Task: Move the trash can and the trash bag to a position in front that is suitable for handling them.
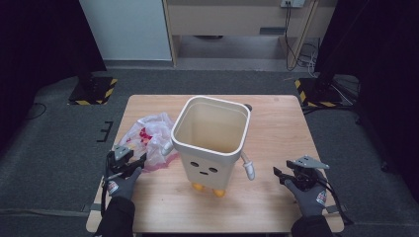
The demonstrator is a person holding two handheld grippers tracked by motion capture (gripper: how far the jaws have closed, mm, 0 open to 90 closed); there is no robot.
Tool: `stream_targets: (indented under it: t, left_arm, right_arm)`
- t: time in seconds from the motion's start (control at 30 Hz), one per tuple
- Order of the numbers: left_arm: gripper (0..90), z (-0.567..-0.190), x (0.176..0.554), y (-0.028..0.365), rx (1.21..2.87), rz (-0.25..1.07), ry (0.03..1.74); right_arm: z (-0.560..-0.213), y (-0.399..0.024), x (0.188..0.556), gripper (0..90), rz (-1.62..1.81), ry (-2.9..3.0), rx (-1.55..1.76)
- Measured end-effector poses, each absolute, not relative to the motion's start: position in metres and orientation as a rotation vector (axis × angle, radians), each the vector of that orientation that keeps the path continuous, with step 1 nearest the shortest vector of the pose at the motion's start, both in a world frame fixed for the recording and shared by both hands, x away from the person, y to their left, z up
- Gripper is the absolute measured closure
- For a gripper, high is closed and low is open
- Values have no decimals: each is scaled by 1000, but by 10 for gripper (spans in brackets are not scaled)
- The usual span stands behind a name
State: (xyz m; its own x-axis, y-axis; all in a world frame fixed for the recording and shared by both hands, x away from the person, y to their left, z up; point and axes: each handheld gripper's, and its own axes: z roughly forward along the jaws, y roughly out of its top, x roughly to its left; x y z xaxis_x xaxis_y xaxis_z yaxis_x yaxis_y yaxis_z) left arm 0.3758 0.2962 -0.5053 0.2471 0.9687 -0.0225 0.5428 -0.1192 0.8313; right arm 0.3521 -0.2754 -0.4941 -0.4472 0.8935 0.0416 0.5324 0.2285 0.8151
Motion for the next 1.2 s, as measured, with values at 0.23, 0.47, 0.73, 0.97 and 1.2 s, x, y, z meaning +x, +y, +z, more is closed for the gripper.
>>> stream_targets:
  t: [0.23,0.47,0.73,0.97,1.2]
  left_arm:
    - [439,-495,346,303,1745,700,1379]
    - [347,-480,308,277,1822,796,1299]
    - [257,-507,295,261,1979,647,1394]
    - [219,-523,305,260,2040,561,1420]
    - [97,-531,311,258,2025,556,1394]
  right_arm:
    - [-505,-274,350,376,1038,2122,1320]
    - [-507,-273,346,362,1014,2134,1314]
    - [-522,-276,351,335,966,2170,1362]
    - [-528,-282,353,339,975,2133,1418]
    - [-513,-285,349,341,1101,2046,1376]
